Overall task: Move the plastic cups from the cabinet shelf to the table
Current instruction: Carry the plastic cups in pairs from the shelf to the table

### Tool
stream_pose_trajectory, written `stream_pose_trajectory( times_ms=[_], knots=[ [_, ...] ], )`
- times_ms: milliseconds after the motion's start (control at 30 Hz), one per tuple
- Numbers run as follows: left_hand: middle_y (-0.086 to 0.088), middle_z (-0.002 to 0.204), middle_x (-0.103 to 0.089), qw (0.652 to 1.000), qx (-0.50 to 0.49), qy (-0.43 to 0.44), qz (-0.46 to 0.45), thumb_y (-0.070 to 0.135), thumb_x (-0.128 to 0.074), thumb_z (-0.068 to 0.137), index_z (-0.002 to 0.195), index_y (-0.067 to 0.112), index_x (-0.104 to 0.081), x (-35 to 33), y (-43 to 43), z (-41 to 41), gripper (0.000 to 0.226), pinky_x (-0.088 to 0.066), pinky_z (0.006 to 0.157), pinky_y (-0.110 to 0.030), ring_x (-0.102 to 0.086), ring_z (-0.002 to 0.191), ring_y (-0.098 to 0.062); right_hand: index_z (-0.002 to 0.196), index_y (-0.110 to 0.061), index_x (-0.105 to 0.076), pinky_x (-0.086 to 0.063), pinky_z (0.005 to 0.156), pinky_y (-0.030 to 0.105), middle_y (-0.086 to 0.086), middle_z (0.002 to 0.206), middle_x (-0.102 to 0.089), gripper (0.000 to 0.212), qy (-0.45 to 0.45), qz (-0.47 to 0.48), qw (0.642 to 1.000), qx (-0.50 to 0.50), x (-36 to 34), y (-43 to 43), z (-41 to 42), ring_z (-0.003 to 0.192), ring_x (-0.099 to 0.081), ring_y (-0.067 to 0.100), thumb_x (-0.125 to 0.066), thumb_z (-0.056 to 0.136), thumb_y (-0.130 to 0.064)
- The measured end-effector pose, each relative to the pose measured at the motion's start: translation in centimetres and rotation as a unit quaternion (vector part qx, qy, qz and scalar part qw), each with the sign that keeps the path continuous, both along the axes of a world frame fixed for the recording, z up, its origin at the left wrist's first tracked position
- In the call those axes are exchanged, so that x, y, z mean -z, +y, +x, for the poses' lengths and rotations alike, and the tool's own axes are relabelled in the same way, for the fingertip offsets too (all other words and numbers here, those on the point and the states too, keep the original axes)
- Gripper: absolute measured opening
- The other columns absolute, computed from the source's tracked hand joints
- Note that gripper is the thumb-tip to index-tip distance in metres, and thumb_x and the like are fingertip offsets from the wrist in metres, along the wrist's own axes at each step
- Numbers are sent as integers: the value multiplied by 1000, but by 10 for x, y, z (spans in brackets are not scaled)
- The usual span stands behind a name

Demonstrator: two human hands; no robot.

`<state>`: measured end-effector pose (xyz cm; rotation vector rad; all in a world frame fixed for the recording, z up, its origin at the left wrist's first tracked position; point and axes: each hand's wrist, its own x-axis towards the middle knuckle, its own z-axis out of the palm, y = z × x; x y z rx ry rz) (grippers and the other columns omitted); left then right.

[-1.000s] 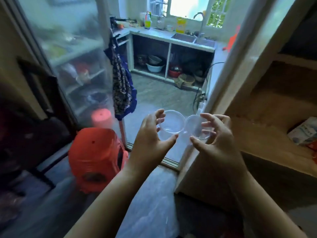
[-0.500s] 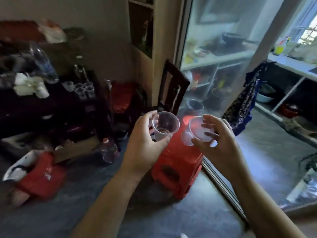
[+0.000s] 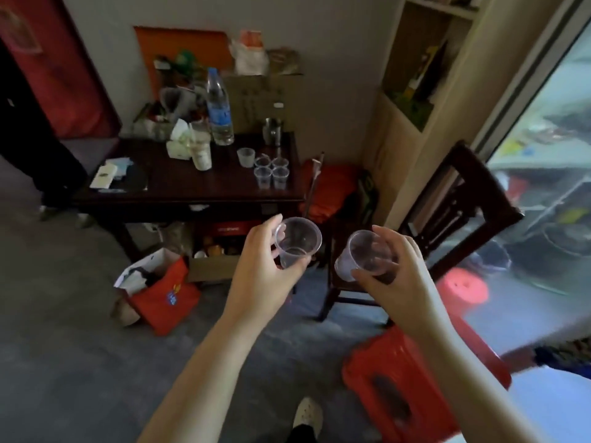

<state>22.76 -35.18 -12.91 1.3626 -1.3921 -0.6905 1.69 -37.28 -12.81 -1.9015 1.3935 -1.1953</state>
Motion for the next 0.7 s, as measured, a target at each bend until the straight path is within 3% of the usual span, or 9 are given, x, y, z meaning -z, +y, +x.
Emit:
stream_pose_trajectory(
  times_ms=[100,233,400,567,700],
  knots=[
    [18,123,-44,999,-22,-21,9,24,-75,76,136,26,-39,-1,-57,12,70,-46,97,-24,-46,120,4,134,-24,-47,-52,86,23,-22,116,-43,71,10,7,1000,-17,1,-63,12,108,-55,1,-81,71,-23],
    [15,125,-44,997,-57,-49,18,30,-73,76,134,30,-39,5,-119,34,67,-46,97,-30,-46,120,0,138,-30,-40,-50,88,21,-28,116,-39,75,20,43,997,-58,10,-140,32,111,-54,2,-79,73,-31],
    [11,127,-43,991,-113,-59,37,29,-72,77,135,26,-38,15,-163,69,67,-45,91,-20,-47,118,2,139,-29,-39,-39,81,-1,-21,118,-39,78,50,62,991,-106,23,-207,73,110,-43,-18,-75,71,-42],
    [8,125,-45,984,-153,-83,49,26,-72,76,135,21,-38,23,-204,112,69,-46,91,-21,-50,115,-1,136,-35,-38,-41,73,4,-30,115,-34,76,66,86,984,-142,31,-259,123,107,-43,-18,-74,70,-46],
    [9,123,-43,982,-148,-97,66,30,-72,76,138,24,-34,36,-241,147,72,-42,81,-9,-50,111,2,134,-35,-40,-42,77,4,-31,114,-38,76,65,101,981,-155,37,-296,162,106,-44,-20,-72,67,-52]
  ],
)
